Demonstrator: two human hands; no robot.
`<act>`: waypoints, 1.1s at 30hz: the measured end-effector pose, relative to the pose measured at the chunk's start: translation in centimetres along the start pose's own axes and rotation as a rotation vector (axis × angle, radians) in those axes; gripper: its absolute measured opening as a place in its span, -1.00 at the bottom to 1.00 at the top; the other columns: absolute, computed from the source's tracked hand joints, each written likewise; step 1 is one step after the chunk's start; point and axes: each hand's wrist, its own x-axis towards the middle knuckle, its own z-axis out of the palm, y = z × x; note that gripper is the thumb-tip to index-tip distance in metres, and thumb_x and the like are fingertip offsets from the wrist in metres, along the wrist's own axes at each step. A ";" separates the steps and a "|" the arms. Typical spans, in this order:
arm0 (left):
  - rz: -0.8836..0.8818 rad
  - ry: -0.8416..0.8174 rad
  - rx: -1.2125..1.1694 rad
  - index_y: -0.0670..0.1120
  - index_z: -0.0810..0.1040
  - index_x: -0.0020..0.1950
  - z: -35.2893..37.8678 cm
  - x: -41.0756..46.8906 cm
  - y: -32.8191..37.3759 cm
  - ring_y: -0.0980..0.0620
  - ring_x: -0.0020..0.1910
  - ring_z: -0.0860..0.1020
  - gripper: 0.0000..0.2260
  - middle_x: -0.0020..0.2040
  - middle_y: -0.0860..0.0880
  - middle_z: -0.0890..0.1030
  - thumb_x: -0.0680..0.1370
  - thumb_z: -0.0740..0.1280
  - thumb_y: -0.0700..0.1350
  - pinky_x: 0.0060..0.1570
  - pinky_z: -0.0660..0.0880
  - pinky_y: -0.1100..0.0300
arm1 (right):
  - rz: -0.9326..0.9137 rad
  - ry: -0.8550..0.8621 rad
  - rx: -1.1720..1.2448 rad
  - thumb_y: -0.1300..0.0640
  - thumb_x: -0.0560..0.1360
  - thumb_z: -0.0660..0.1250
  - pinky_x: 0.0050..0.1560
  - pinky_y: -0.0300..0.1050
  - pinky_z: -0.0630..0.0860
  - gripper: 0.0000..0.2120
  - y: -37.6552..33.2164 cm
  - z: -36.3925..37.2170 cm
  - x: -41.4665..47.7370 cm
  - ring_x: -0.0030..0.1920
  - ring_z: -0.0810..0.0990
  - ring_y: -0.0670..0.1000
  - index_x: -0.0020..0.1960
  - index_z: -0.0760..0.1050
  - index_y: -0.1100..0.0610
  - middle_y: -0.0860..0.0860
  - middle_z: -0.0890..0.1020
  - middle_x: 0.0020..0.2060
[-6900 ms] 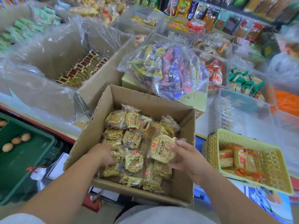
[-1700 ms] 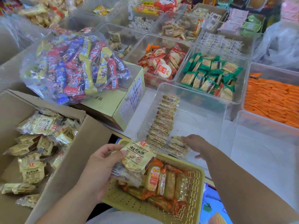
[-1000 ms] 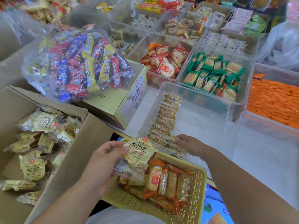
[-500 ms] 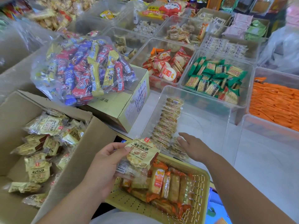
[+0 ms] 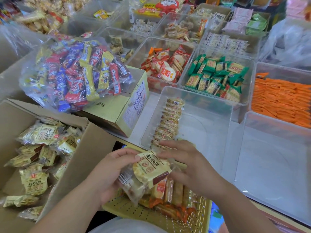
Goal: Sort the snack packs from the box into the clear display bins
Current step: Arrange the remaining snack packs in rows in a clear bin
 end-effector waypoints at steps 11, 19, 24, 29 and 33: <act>0.085 0.188 0.046 -0.10 0.68 -0.03 -0.5 2.1 -0.7 -0.28 -0.16 0.68 -0.94 0.04 -0.31 0.68 0.58 0.41 -0.17 -0.26 0.65 -0.28 | 0.515 0.449 -0.088 -0.06 0.55 0.41 -0.42 -0.17 0.34 -0.76 8.2 -3.1 1.3 -0.32 0.56 -0.16 -0.02 0.32 -0.12 -0.19 0.59 -0.21; 0.093 0.142 0.118 0.22 0.53 0.42 -0.1 6.4 -1.0 -0.15 0.34 0.56 -0.44 0.53 0.11 0.41 0.53 0.47 -0.27 -0.04 0.67 -0.23 | 0.733 -0.068 -0.507 -0.03 0.59 0.33 -0.36 -0.09 0.39 -0.75 15.1 -1.5 5.2 -0.28 0.47 0.00 0.04 0.27 0.03 0.08 0.61 -0.15; 0.025 0.088 0.089 0.07 0.32 0.61 0.2 7.9 -1.0 -0.09 0.42 0.50 -0.31 0.61 0.11 0.28 0.54 0.46 -0.28 0.12 0.64 -0.10 | 0.755 -0.354 -0.254 -0.11 0.65 0.24 0.25 -0.02 0.42 -0.42 16.6 -0.7 5.6 0.33 0.50 0.17 0.60 0.15 -0.06 0.15 0.50 0.40; 0.027 0.057 0.114 -0.05 0.20 0.66 0.5 8.5 -0.8 -0.11 0.47 0.45 -0.29 0.65 0.05 0.21 0.58 0.41 -0.32 0.46 0.37 -0.22 | 0.733 -0.496 -0.230 -0.18 0.68 0.11 0.45 0.02 0.25 -0.49 16.9 -0.6 6.4 0.50 0.31 0.16 0.59 0.24 -0.07 0.12 0.33 0.53; 0.058 0.062 0.160 -0.06 0.18 0.67 0.7 8.3 -0.9 -0.11 0.52 0.40 -0.28 0.66 0.04 0.20 0.58 0.41 -0.30 0.52 0.28 -0.24 | 0.717 -0.551 -0.218 -0.33 0.60 0.15 0.40 0.00 0.26 -0.36 16.4 -0.3 7.0 0.48 0.36 0.14 0.60 0.19 -0.10 0.11 0.36 0.52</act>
